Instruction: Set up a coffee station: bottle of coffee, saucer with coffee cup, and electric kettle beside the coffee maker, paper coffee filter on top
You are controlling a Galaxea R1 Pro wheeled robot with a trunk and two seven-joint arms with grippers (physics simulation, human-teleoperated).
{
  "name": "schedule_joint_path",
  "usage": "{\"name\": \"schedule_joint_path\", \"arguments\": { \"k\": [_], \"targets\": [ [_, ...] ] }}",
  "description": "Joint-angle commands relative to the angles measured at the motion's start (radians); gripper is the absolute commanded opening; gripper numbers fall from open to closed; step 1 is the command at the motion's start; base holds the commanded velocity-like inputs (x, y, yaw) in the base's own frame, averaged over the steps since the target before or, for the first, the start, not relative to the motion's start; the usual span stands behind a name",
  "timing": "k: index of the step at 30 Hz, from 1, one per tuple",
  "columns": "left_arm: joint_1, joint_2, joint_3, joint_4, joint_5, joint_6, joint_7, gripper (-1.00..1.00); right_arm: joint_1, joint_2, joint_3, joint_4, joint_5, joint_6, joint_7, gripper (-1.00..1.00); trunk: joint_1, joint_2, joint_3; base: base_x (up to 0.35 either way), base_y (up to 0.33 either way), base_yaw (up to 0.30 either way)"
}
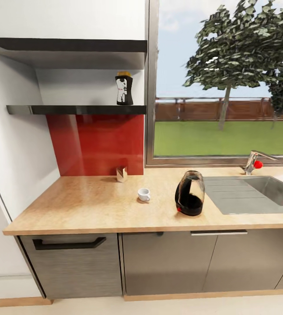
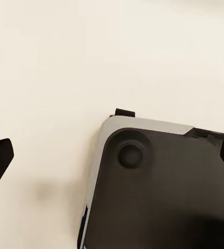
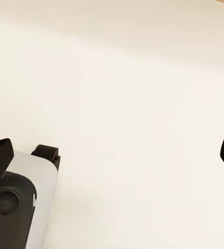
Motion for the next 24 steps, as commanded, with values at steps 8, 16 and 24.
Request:
{"name": "schedule_joint_path", "arguments": {
  "k": [8, 16, 24],
  "targets": [
    [0.001, 0.014, -0.005, -0.058, 0.012, -0.001, -0.003, 1.0, -0.002, 0.001, 0.006, 0.004, -0.01, -0.006, 0.008, 1.0, 0.0, -0.001, -0.001, 0.0, 0.0, 0.0],
    [0.001, 0.11, -0.001, -0.586, 0.014, 0.312, -0.291, 1.0, -0.002, 0.001, 0.006, 0.004, -0.011, -0.008, 0.003, 1.0, 0.0, -0.001, -0.001, 0.0, 0.0, 0.0],
    [0.001, 0.098, -0.016, -1.271, 0.02, 0.855, -0.612, 1.0, -0.002, 0.001, 0.006, 0.004, -0.012, -0.01, 0.002, 1.0, 0.0, -0.001, -0.001, 0.0, 0.0, 0.0]
  ]
}}
